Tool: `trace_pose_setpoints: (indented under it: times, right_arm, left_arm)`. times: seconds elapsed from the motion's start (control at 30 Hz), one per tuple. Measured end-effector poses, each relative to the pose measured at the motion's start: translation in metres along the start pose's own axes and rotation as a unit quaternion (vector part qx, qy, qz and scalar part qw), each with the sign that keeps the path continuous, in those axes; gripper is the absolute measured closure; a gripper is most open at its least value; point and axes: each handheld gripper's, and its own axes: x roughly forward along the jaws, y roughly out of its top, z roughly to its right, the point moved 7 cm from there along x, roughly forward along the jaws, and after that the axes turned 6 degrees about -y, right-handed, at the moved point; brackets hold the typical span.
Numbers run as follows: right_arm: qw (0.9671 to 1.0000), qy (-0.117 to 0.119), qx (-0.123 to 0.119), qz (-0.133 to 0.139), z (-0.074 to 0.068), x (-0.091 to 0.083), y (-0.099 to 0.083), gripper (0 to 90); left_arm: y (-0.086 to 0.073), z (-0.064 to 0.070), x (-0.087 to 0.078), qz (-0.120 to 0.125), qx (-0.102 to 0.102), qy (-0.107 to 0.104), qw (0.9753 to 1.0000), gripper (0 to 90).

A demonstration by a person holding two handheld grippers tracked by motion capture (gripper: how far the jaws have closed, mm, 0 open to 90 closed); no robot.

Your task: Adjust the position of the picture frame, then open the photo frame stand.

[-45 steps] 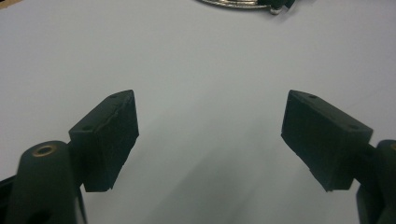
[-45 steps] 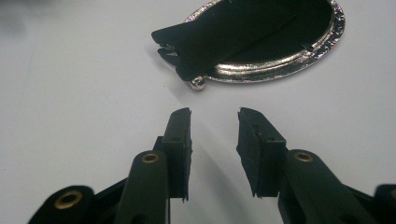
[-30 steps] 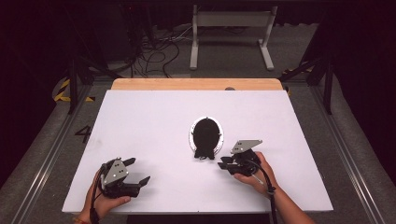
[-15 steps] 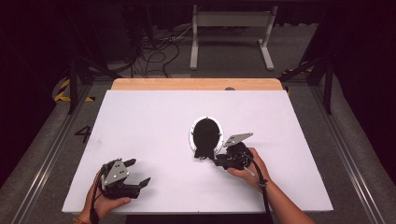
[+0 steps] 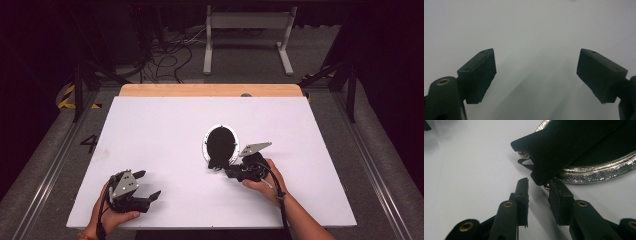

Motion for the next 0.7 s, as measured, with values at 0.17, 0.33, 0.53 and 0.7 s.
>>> trace_pose_setpoints:
  times: [0.17,0.33,0.53,0.7]
  right_arm:
    - [0.9992,0.022,0.030,0.013,0.003,0.000,0.001,64.0]
    - [0.9962,0.053,0.062,0.032,0.007,-0.001,0.004,61.6]
    - [0.9920,0.082,0.084,0.045,0.006,0.001,0.012,53.5]
    - [0.9880,0.096,0.108,0.052,0.006,0.005,0.018,47.6]
  left_arm:
    - [-0.001,0.000,0.000,-0.005,-0.001,0.004,1.0000,16.3]
    - [-0.003,0.000,0.002,-0.013,0.000,0.005,0.9999,16.2]
    - [-0.003,-0.001,0.003,-0.016,0.000,0.005,0.9999,16.1]
    - [-0.002,0.001,0.008,-0.027,0.010,0.003,0.9996,15.9]
